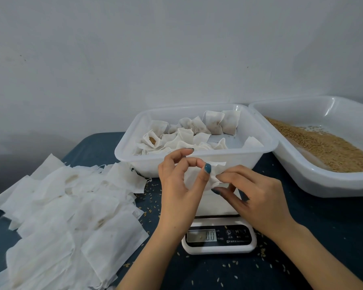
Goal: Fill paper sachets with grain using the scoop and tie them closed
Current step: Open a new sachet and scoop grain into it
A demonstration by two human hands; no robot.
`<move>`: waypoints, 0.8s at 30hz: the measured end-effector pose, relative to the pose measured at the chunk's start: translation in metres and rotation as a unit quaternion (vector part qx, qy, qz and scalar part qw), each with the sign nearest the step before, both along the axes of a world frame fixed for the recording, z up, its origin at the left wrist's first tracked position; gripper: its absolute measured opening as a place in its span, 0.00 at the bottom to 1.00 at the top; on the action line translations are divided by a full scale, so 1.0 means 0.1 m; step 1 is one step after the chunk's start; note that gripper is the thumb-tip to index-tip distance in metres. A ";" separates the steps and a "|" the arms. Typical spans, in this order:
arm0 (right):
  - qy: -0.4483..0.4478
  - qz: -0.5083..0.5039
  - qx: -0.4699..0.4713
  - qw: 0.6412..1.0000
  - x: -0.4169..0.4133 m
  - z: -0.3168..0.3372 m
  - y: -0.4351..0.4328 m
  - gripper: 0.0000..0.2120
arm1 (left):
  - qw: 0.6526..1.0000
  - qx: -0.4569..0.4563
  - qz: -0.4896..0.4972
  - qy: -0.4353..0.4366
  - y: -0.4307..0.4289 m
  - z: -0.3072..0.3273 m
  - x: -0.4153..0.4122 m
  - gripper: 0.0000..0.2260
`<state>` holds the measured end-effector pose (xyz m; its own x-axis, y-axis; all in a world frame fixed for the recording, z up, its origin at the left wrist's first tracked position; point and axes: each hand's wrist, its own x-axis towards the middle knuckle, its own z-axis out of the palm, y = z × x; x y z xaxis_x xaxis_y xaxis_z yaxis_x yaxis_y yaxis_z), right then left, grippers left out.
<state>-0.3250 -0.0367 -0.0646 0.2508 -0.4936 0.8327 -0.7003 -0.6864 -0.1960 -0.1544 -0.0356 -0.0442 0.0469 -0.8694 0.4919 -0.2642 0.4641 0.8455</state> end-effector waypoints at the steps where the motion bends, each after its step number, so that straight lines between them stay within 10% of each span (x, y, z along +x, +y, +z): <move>1: -0.010 0.005 0.005 1.000 0.01 0.01 0.00 0.12 | 1.000 0.002 0.000 0.003 0.00 0.00 0.00 0.04; 18: -0.087 0.067 0.054 0.993 0.03 -0.01 0.00 0.04 | 1.000 0.015 -0.012 -0.005 -0.01 0.01 0.01 0.05; 24: -0.109 0.083 0.069 0.988 0.02 0.05 0.01 0.05 | 0.991 0.038 -0.127 -0.021 0.00 0.02 0.07 0.19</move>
